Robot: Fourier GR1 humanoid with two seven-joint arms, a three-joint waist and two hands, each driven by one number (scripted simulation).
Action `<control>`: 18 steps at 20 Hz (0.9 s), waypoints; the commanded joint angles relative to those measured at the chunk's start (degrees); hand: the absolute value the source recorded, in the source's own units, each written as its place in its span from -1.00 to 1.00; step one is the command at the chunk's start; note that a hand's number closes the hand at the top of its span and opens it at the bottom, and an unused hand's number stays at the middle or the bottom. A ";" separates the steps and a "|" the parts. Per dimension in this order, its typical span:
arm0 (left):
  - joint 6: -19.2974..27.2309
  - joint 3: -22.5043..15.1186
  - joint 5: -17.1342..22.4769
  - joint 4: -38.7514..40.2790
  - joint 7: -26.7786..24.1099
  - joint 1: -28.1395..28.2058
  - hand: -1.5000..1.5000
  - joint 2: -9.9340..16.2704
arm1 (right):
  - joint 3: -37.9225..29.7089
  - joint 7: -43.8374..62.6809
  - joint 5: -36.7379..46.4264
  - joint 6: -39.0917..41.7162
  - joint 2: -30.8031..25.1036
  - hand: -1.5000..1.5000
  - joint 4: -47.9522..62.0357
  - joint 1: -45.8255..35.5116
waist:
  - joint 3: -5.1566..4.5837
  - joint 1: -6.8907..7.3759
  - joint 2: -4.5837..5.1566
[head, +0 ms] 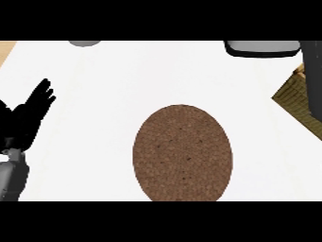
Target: Pick the lemon from the placemat and place it in the basket
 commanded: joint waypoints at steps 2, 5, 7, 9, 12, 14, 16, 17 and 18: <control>-0.83 0.78 0.17 -0.06 1.87 -0.80 0.00 1.27 | -2.58 2.52 0.35 3.17 -3.39 1.00 -1.64 3.68 | 0.02 -0.22 -0.04; 0.76 0.29 -0.76 -1.38 0.70 0.72 0.00 -0.48 | -5.59 -1.58 -2.35 1.47 -5.24 1.00 -3.77 9.19 | 0.03 -0.12 -0.01; 0.18 0.05 -0.58 -0.27 0.45 -0.11 0.00 -1.07 | -6.80 -3.59 -4.53 5.74 -8.11 1.00 -7.12 9.65 | 0.01 -0.37 -0.05; -0.45 0.79 -0.02 -1.12 0.70 2.02 0.00 -0.45 | -5.54 -4.93 -3.73 1.70 -5.97 1.00 -11.17 19.10 | 0.04 -0.50 -0.10; 0.08 -0.74 -1.17 -2.08 1.32 0.41 0.00 -1.89 | -7.43 -4.52 -4.66 0.64 -6.65 1.00 -10.49 17.92 | 0.02 -0.05 0.02; 0.00 -0.39 -0.71 -4.70 2.55 1.31 0.00 -1.59 | -10.49 -9.70 -7.58 -1.68 -9.42 1.00 -8.15 19.57 | 0.04 0.21 0.07; 0.11 0.00 -1.46 0.24 1.07 -0.81 0.00 -1.91 | -9.80 -9.60 -6.91 -5.44 -7.00 1.00 -9.13 23.06 | 0.02 0.02 0.15; 1.02 -0.85 -1.65 -7.08 3.42 4.04 0.00 -2.33 | -12.57 -11.53 -9.79 -2.24 -10.83 1.00 -7.23 20.40 | 0.04 0.46 0.03; -0.98 1.98 -0.10 -3.80 3.42 -0.06 0.00 0.63 | -12.01 -12.59 -9.17 -5.11 -9.88 1.00 -3.51 19.78 | 0.03 0.49 0.18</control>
